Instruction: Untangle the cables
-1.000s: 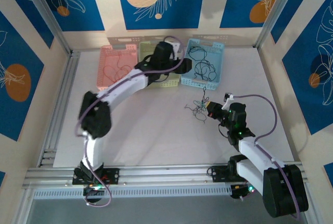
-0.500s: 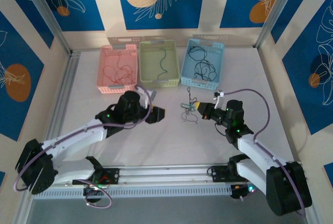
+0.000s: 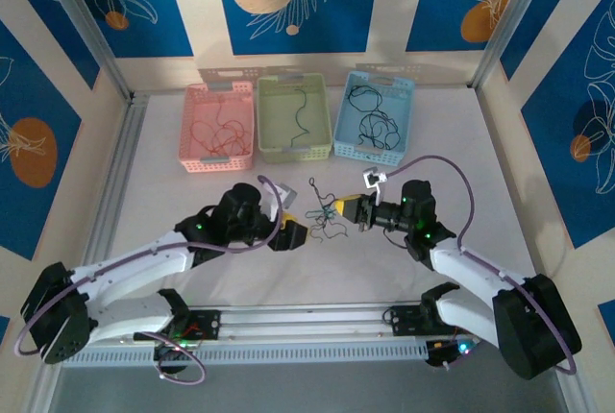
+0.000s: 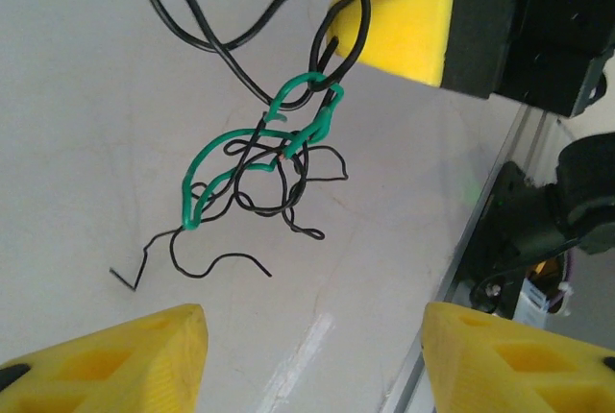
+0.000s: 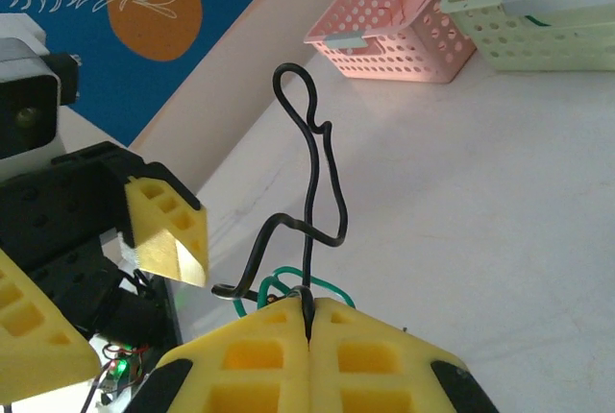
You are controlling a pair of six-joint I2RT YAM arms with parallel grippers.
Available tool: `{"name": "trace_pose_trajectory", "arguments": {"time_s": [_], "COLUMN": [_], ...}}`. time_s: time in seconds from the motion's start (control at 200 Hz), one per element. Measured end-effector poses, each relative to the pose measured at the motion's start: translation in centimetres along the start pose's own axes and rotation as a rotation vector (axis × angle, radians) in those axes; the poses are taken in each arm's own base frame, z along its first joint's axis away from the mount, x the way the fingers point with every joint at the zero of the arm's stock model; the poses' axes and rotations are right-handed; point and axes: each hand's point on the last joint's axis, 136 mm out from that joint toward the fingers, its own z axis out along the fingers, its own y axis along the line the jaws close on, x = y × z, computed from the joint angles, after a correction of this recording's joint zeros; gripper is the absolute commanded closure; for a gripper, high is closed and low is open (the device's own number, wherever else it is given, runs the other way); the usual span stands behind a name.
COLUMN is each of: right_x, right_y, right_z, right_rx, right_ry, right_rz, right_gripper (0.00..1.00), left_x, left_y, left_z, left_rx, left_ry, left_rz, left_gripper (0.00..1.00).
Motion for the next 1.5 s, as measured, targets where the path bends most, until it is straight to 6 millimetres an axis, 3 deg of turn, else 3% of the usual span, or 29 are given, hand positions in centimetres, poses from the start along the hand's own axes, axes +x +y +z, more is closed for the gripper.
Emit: {"name": "trace_pose_trajectory", "arguments": {"time_s": [0.415, 0.845, 1.116, 1.221, 1.286, 1.386, 1.501], "right_x": [-0.2, -0.1, -0.2, -0.2, -0.2, -0.2, -0.2], "right_y": [1.4, 1.4, 1.5, 1.6, 1.6, 1.6, 1.6], "right_z": [0.2, 0.2, 0.2, 0.3, 0.3, 0.3, 0.3], "right_rx": [-0.072, -0.078, -0.079, -0.082, -0.083, -0.082, -0.082], "right_ry": [0.015, 0.022, 0.020, 0.022, 0.022, 0.023, 0.023], "right_rz": [-0.024, -0.022, -0.024, -0.025, -0.026, -0.025, -0.025], "right_gripper": [1.00, 1.00, 1.00, 1.00, 1.00, 1.00, 1.00], "left_x": [2.0, -0.3, -0.4, -0.4, -0.3, -0.2, 0.0], "left_y": [3.3, 3.9, 4.0, 4.0, 4.0, 4.0, 3.8], "left_z": [4.4, 4.7, 4.6, 4.5, 4.5, 4.2, 3.8], "left_rx": [-0.093, -0.049, -0.033, -0.028, -0.028, -0.026, -0.025], "left_ry": [0.122, 0.012, -0.007, -0.010, -0.010, -0.013, -0.020], "left_rz": [0.043, 0.036, 0.012, 0.015, 0.013, 0.015, 0.015], "left_gripper": [0.37, 0.45, 0.59, 0.77, 0.80, 0.79, 0.63]}}
